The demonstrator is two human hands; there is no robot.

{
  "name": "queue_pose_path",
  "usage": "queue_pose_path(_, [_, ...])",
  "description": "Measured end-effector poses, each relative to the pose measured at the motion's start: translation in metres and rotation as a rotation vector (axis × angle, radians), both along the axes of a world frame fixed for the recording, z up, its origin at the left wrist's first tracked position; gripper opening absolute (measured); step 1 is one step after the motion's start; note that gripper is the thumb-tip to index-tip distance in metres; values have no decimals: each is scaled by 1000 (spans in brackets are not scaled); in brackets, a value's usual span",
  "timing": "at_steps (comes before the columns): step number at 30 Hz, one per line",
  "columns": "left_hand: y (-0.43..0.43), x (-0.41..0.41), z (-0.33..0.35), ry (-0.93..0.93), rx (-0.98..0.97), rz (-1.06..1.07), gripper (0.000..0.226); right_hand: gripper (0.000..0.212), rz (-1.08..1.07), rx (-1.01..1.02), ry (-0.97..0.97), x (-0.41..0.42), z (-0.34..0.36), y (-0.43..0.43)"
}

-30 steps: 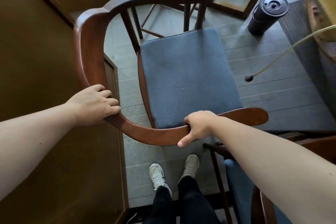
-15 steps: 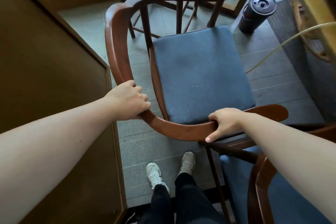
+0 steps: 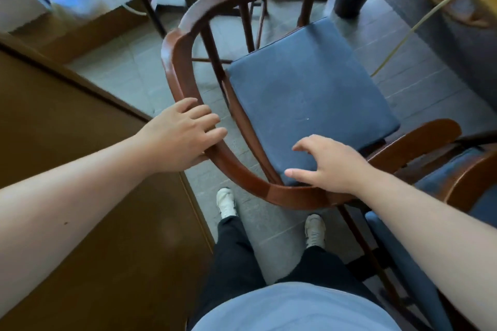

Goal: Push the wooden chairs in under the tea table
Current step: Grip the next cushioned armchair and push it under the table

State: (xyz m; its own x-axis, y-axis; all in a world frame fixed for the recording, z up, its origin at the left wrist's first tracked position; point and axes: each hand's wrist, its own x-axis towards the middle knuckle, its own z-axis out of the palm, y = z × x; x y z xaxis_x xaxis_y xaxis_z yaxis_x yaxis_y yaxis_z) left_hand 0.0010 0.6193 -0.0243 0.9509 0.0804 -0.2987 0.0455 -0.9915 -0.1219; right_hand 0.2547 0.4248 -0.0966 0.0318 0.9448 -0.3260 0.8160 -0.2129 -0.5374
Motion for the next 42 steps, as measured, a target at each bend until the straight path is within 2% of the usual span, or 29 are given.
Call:
queue_pose_path(4, [38,-4,3,-51,-35,-86,57,71,-183,77,18,-57,21,10])
queue_pose_path(10, [96,-10,1,-5,-65,-202,69,71,-313,116,-33,-137,29,29])
queue_pose_path(12, [110,-10,-5,17,-43,-229,67,68,-319,115,-40,-156,22,38])
queue_pose_path(14, [115,-5,-11,32,-60,-251,51,63,-339,74,-5,-167,12,44])
queue_pose_path(16, [116,4,-14,50,-94,-261,28,55,-373,85,10,-170,6,46])
queue_pose_path(18, [117,10,-16,77,-116,-254,22,46,-390,147,-16,-170,4,46])
queue_pose_path(22, [119,12,-21,30,-148,-238,25,43,-406,222,-57,-170,5,45])
queue_pose_path(27, [119,24,-21,-29,-111,-251,21,56,-478,242,-94,-161,11,44])
queue_pose_path(30, [122,22,-18,-66,-127,-308,20,54,-462,237,-101,-164,12,45])
queue_pose_path(34, [128,12,-19,-43,-131,-347,23,44,-446,242,-87,-177,7,53])
queue_pose_path(42, [167,53,-20,-26,-92,-263,25,55,-474,202,-164,-152,-2,96])
